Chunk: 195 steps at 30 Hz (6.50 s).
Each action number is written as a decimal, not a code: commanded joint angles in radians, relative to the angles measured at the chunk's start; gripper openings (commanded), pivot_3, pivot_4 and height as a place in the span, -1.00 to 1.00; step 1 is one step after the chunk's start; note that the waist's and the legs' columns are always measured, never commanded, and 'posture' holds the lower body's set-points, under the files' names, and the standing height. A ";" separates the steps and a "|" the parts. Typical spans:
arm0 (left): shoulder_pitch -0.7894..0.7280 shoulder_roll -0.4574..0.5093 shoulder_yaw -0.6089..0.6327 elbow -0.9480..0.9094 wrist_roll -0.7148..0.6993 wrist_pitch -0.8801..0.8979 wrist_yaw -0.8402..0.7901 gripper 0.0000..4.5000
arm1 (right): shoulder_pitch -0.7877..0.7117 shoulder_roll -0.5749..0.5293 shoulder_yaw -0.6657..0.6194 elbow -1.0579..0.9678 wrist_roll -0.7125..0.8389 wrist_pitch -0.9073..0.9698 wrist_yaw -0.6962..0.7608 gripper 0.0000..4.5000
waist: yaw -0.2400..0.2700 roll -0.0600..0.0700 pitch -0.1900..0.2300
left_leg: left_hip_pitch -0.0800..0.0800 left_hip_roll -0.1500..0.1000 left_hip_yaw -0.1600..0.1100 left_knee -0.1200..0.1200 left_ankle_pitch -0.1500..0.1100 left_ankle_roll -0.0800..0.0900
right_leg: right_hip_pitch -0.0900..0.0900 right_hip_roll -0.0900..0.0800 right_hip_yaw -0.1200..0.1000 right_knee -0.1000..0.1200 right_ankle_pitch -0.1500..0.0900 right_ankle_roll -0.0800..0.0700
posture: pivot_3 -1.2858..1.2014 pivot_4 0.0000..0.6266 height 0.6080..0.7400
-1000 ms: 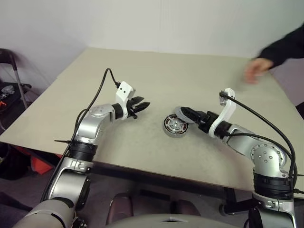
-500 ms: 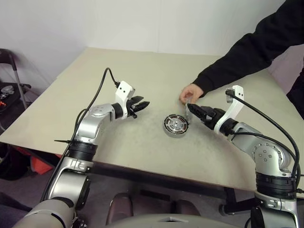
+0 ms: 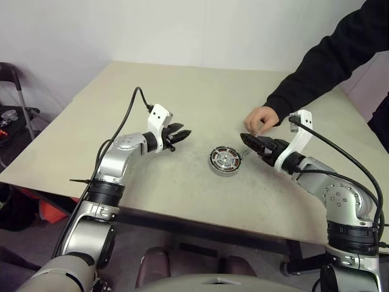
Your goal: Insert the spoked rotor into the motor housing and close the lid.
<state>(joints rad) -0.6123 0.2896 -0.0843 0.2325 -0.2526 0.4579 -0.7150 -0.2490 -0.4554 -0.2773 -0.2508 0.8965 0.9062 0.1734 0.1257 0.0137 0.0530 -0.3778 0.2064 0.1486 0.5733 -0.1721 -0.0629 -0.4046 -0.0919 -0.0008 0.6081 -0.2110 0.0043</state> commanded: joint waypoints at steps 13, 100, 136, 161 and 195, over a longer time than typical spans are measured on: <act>-0.040 -0.005 0.004 0.010 0.008 -0.040 -0.011 -0.10 | -0.044 -0.016 -0.142 -0.036 -0.154 -0.089 -0.120 0.98 | -0.002 0.000 0.000 | 0.000 0.000 0.000 0.001 -0.001 0.001 | 0.000 0.000 0.000 0.000 0.000 0.000 | 0.03 -1.00 1.00; -0.045 0.023 0.009 0.026 0.046 -0.068 -0.016 -0.10 | -0.068 0.191 -0.148 0.349 0.464 -0.040 -0.467 0.98 | -0.032 -0.001 -0.001 | -0.001 0.000 0.001 0.005 -0.002 0.003 | 0.001 0.000 -0.001 0.000 0.001 0.004 | 0.03 -1.00 1.00; -0.052 0.033 -0.003 0.105 0.093 -0.142 -0.017 -0.10 | -0.084 -0.007 0.087 -0.025 0.341 -0.013 -0.316 0.98 | -0.020 -0.001 -0.001 | -0.005 0.000 0.000 0.004 -0.002 0.004 | -0.002 -0.001 0.000 -0.001 0.002 0.003 | 0.03 -1.00 1.00; -0.019 0.034 -0.005 0.077 0.098 -0.144 0.005 -0.10 | -0.204 0.028 0.305 0.285 -0.417 -0.308 0.122 0.98 | -0.025 -0.002 0.000 | -0.005 0.000 0.000 0.006 -0.002 0.005 | -0.002 -0.001 0.000 0.000 0.002 0.002 | 0.03 -1.00 1.00; -0.012 0.042 -0.002 0.062 0.097 -0.138 0.018 -0.10 | -0.186 0.132 0.269 0.348 -0.560 -0.277 0.182 0.37 | -0.026 -0.002 0.000 | -0.004 0.001 0.000 0.006 -0.002 0.005 | -0.002 0.000 0.000 0.000 0.002 0.001 | 0.03 -1.00 1.00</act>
<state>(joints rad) -0.6124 0.3222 -0.1065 0.3373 -0.1532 0.3268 -0.7034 -0.4268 -0.3246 0.0065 0.1151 0.3398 0.6322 0.3484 0.0993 0.0113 0.0528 -0.3819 0.2071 0.1487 0.5794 -0.1746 -0.0582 -0.4063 -0.0921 -0.0009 0.6083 -0.2086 0.0055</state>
